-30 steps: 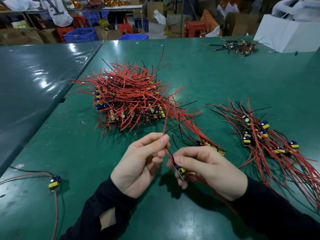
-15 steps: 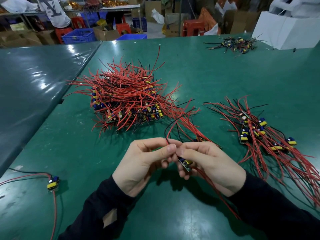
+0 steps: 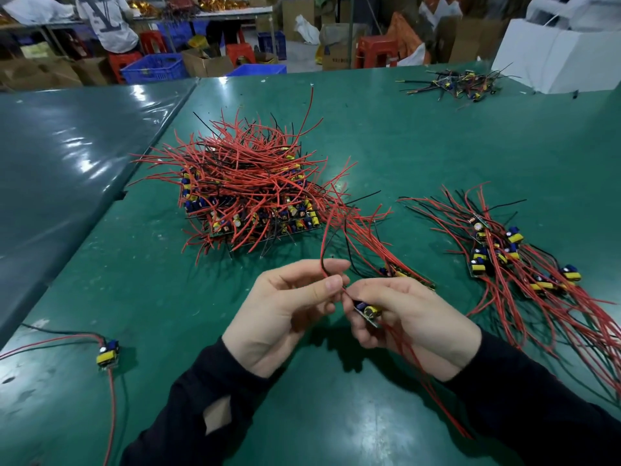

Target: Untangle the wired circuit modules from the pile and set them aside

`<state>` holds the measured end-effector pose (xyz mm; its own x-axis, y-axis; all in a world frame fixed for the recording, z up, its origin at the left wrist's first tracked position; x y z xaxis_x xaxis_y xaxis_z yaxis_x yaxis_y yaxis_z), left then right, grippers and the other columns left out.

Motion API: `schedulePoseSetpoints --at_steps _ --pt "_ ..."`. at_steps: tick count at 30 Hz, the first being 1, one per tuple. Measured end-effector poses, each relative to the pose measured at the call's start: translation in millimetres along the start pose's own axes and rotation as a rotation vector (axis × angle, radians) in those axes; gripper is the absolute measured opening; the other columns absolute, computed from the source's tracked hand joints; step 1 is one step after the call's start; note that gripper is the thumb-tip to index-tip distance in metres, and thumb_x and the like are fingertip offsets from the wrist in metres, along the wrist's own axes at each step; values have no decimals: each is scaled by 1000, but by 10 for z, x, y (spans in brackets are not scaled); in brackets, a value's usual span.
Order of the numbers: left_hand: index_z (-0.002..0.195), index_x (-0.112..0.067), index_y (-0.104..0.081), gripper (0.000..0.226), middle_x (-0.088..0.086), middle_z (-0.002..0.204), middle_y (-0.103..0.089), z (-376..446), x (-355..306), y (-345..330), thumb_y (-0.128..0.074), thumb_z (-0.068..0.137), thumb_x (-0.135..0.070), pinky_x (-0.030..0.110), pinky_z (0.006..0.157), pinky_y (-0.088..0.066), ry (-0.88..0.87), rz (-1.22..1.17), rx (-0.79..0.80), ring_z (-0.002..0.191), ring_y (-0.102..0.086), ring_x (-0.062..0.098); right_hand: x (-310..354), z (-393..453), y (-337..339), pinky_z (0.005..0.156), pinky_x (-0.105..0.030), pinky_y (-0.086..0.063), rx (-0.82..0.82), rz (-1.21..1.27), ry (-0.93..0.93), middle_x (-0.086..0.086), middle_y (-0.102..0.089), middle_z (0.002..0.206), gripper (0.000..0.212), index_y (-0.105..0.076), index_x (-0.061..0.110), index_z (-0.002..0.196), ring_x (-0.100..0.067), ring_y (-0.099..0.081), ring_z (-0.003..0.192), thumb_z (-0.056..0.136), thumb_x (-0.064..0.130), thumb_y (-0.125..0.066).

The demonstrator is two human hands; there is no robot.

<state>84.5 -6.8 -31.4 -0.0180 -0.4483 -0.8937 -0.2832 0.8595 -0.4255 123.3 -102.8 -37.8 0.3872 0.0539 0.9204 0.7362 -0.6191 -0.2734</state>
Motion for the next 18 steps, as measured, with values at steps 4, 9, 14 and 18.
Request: schedulePoseSetpoints --at_steps 4,9,14,18 --pt "70 -14 -78 17 3 67 -71 -24 -33 -49 -70 55 -14 14 54 -51 6 -82 50 55 -65 7 -16 -33 -98 44 -16 -41 129 131 -75 0 -50 53 18 -65 16 57 -9 -47 44 70 26 -58" --pt "67 -9 -76 16 9 63 -69 -30 -91 66 -73 51 -11 17 53 -51 -157 15 -125 52 -61 10 73 -18 -40 45 -16 -40 43 -92 128 -2 -52 52 25 -65 15 59 -11 -49 45 82 16 -57" --pt "61 -7 -72 8 8 57 -66 -56 -76 132 -75 57 -1 18 51 -50 -233 220 -268 48 -58 12 89 -26 4 46 -19 -40 -87 -413 242 2 -53 50 31 -63 13 64 -11 -51 46 92 5 -52" --pt "68 -8 -76 12 10 66 -70 -1 25 161 -71 57 -8 14 52 -50 34 45 -187 51 -62 8 2 6 -15 41 -19 -40 -57 -207 129 -2 -52 50 31 -63 13 62 -13 -51 43 91 9 -52"
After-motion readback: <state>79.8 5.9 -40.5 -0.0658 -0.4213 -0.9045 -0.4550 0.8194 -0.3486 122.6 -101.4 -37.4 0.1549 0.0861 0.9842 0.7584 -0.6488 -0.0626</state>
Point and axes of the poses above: each hand's wrist, its own z-axis towards the middle knuckle, its own y-axis out of the back of the hand, x = y × z, the point moved 8 cm from there along z, towards the middle knuckle
